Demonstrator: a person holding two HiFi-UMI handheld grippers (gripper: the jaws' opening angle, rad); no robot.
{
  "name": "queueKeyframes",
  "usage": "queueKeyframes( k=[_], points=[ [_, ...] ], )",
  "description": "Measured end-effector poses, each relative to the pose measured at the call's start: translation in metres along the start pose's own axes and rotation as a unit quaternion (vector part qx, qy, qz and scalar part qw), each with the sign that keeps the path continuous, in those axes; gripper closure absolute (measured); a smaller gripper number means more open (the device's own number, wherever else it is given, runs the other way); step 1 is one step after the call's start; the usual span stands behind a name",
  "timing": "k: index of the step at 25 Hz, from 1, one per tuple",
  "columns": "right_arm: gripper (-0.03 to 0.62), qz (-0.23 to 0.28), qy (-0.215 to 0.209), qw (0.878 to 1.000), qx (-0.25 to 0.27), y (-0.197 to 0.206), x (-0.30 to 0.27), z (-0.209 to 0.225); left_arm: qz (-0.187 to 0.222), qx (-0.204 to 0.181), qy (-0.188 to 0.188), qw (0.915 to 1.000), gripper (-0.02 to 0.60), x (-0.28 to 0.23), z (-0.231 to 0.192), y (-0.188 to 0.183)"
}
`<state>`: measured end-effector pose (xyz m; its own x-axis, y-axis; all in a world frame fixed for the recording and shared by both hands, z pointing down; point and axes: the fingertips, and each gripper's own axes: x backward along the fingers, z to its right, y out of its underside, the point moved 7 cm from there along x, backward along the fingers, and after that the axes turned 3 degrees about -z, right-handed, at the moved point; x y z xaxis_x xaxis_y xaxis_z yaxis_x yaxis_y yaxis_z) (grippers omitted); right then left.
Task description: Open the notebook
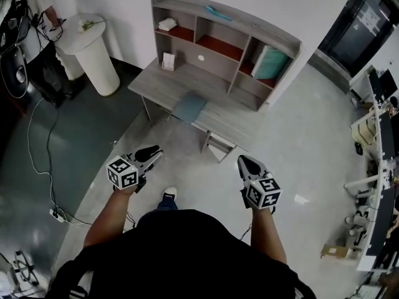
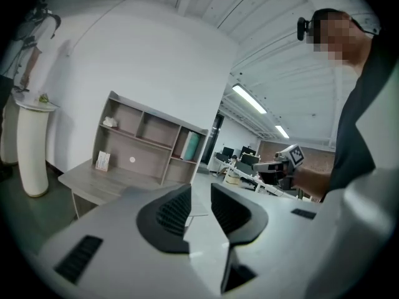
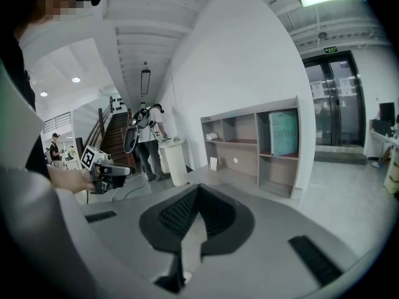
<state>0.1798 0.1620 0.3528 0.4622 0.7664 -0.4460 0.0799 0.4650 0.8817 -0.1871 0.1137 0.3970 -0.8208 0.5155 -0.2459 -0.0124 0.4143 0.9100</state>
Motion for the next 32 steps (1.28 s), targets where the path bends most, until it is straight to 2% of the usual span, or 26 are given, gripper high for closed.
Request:
queueKeyframes(
  k=[18, 32],
  points=[
    [0.594, -0.030, 0.014, 0.999, -0.017, -0.024, -0.095, -0.013, -0.028, 0.019, 0.042, 0.9986, 0.477, -0.042, -0.107, -0.026],
    [0.594, -0.038, 0.040, 0.997, -0.046, -0.034, -0.134, -0.011, -0.038, 0.012, 0.081, 0.9959, 0.477, -0.075, -0.162, -0.046]
  ],
)
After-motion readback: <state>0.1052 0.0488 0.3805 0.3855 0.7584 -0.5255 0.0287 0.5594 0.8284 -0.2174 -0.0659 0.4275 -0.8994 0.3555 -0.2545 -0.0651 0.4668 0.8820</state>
